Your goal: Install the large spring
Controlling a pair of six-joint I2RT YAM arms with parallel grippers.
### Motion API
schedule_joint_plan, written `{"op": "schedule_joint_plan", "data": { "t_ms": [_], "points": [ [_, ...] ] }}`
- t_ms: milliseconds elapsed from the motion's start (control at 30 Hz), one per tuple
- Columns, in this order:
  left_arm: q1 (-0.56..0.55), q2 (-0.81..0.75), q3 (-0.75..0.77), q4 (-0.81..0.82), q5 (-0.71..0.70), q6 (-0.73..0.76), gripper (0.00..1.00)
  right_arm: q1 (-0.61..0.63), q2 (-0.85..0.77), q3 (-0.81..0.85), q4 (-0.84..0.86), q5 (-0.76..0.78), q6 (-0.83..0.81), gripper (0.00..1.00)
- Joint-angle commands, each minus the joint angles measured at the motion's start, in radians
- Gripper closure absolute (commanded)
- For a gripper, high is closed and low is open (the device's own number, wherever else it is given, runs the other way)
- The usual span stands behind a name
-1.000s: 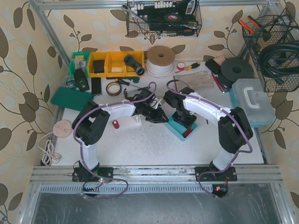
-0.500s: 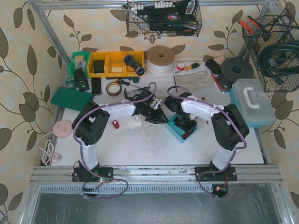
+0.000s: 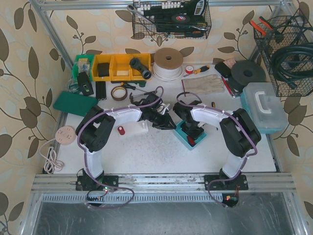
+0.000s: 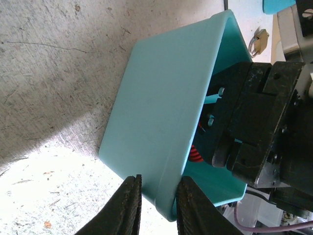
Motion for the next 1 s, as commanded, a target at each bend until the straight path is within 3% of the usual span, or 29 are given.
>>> {"op": "schedule_joint_plan", "data": {
  "t_ms": [0,167,300,400,767,967],
  "points": [
    [0.013,0.035,0.006,-0.063,-0.003,-0.007,0.75,-0.013,0.0,-0.038,0.047,0.015,0.018,0.56],
    [0.015,0.04,0.017,-0.069,-0.002,-0.004,0.75,-0.017,-0.007,-0.006,0.008,0.02,-0.102,0.51],
    [0.018,0.045,0.037,-0.085,-0.005,0.007,0.75,-0.025,-0.047,0.077,-0.035,0.06,-0.395,0.44],
    [0.019,0.05,0.048,-0.099,-0.006,0.015,0.76,-0.031,-0.088,0.102,-0.008,0.03,-0.637,0.46],
    [0.02,0.051,0.076,-0.152,-0.012,0.061,0.76,-0.127,-0.29,-0.005,-0.015,-0.297,-1.103,0.58],
    [0.02,0.056,0.108,-0.223,-0.035,0.114,0.76,-0.203,-0.338,-0.099,0.036,-0.44,-1.227,0.6]
  ]
}}
